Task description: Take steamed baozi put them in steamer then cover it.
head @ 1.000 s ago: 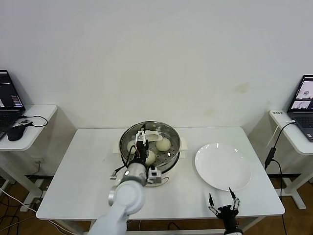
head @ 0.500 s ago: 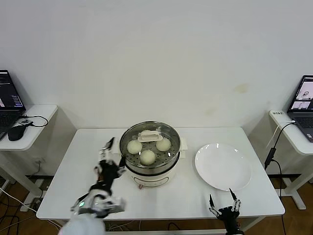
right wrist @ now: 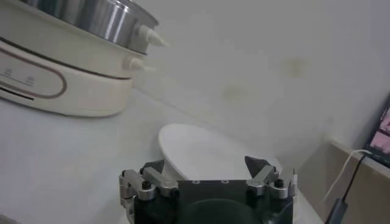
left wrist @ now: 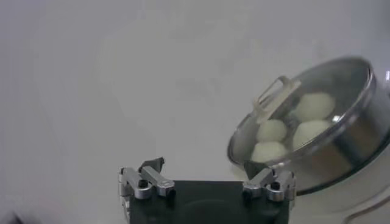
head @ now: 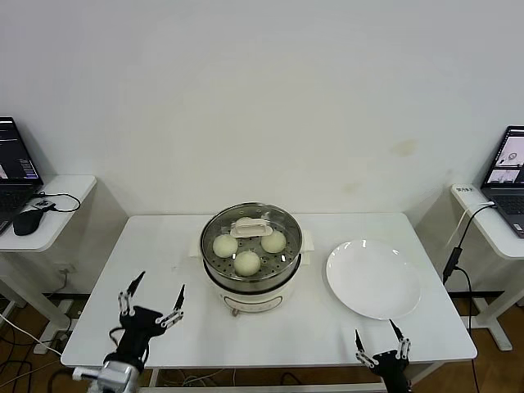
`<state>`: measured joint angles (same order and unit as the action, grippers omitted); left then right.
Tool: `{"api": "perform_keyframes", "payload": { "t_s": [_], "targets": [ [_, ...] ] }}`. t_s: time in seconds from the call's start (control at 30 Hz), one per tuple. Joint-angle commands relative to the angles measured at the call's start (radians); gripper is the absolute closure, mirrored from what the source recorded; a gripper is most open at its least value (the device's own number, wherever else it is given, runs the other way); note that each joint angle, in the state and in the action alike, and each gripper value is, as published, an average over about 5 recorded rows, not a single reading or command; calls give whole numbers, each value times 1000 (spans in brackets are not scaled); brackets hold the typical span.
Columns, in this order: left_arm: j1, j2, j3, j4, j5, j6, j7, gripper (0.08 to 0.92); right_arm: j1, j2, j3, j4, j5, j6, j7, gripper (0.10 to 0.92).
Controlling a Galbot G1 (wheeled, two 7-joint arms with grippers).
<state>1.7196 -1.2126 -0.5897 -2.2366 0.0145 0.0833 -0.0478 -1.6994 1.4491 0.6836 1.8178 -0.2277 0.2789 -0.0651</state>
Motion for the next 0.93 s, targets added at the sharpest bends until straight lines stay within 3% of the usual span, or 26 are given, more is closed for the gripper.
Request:
{"api": "perform_keyframes", "payload": {
  "t_s": [0.03, 0.2, 0.93],
  "targets": [
    [113, -54, -34, 125, -390, -214, -83, 177, -52, -70, -13, 60, 154, -33, -37, 203],
    [94, -85, -29, 158, -386, -204, -77, 177, -46, -75, -33, 65, 174, -45, -44, 202],
    [85, -81, -19, 212, -333, -168, -43, 177, -72, -86, -72, 107, 209, -104, -79, 202]
  ]
}}
